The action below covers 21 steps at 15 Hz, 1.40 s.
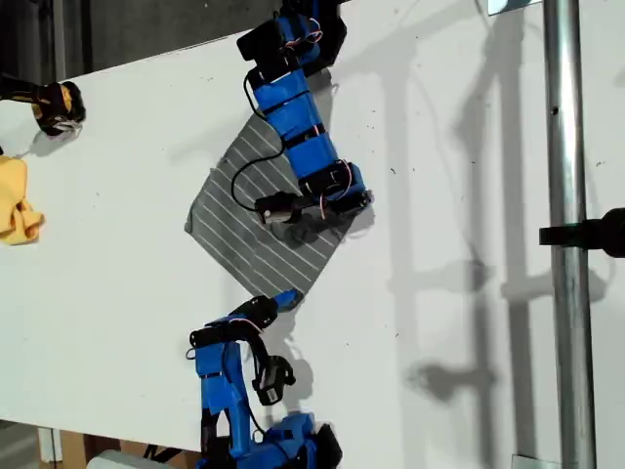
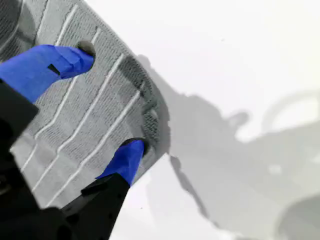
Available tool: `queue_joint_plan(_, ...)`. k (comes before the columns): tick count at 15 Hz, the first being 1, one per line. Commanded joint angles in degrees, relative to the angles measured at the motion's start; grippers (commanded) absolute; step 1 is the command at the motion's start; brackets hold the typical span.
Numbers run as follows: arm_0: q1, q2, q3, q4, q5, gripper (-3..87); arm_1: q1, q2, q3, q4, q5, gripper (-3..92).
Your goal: Grasp corners of a towel and fold twice.
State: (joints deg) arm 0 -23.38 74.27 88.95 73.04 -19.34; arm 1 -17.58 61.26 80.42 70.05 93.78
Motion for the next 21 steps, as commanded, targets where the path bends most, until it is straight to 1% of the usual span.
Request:
queue_joint_plan(1, -2.4, -2.8, -5.1, -0.8, 0.6, 29.2, -0.7, 1.8, -1.6, 0.7, 0.5, -0.2)
queue_joint_plan(3, -2.9, -6.1, -8.1, -0.4, 1.3, 28.9, -0.6, 1.8, -1.5, 1.1, 0.5, -0.2)
queue_joint_plan(8, -3.4, -6.9, -5.4, -0.4, 0.3, 28.0, -0.4, 1.8, -1.1, 1.4, 0.4, -0.2)
queue_joint_plan(12, -5.4, -7.3, -1.8, -0.4, -1.0, 22.6, -0.5, 2.2, -0.7, 1.5, 0.4, -0.2)
queue_joint_plan(14, -5.7, -7.6, -1.2, -0.1, -1.6, 17.3, -0.6, 2.7, -0.3, 1.5, 0.5, -0.2)
queue_joint_plan(15, -5.5, -8.2, -1.6, 0.3, -1.6, 12.2, -0.5, 3.1, -0.2, 1.5, 0.4, -0.2)
queue_joint_plan(16, -5.3, -9.0, -2.5, 1.1, -1.8, 3.2, -0.4, 3.3, -0.1, 1.5, 0.4, -0.2)
queue_joint_plan(17, -4.7, -9.3, -3.1, 1.4, -2.1, 0.2, -0.4, 3.4, -0.1, 1.5, 0.3, -0.2)
queue_joint_plan(18, -3.8, -9.4, -3.7, 1.8, -2.5, -2.6, -0.4, 3.5, 0.0, 1.6, 0.2, -0.2)
queue_joint_plan(20, -1.8, -9.4, -6.7, 4.5, -3.7, -2.8, -0.4, 3.9, 0.0, 1.8, 0.2, -0.2)
queue_joint_plan(21, -0.4, -9.4, -9.2, 6.9, -4.2, -2.8, -0.4, 4.7, 0.0, 2.4, 0.1, -0.2)
